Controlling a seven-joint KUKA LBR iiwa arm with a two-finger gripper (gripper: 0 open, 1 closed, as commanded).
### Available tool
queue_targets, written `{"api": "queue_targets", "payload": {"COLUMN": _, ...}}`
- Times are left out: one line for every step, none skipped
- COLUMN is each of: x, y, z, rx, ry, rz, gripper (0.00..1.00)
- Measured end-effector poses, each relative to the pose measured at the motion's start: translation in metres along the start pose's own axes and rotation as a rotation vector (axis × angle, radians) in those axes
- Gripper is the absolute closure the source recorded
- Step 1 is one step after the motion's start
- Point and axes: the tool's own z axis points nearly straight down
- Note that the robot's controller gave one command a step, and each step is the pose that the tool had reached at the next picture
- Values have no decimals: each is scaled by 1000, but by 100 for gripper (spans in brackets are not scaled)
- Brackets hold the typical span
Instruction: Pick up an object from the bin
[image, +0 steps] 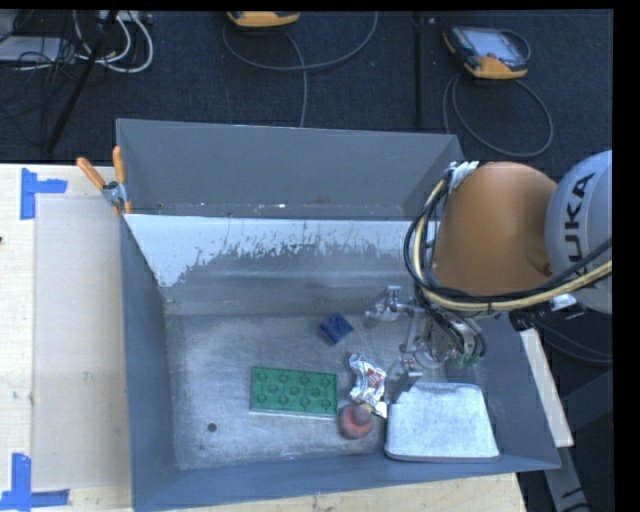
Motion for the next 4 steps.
{"api": "queue_targets", "payload": {"x": -28, "y": 27, "z": 80, "rx": -1, "ry": 6, "rz": 23, "gripper": 0}}
{"api": "queue_targets", "payload": {"x": -17, "y": 36, "z": 134, "rx": 0, "ry": -8, "rz": 6, "gripper": 0}}
{"api": "queue_targets", "payload": {"x": -18, "y": 36, "z": 130, "rx": -1, "ry": -12, "rz": 6, "gripper": 100}}
{"api": "queue_targets", "payload": {"x": -8, "y": 52, "z": -3, "rx": -1, "ry": -9, "rz": -19, "gripper": 100}}
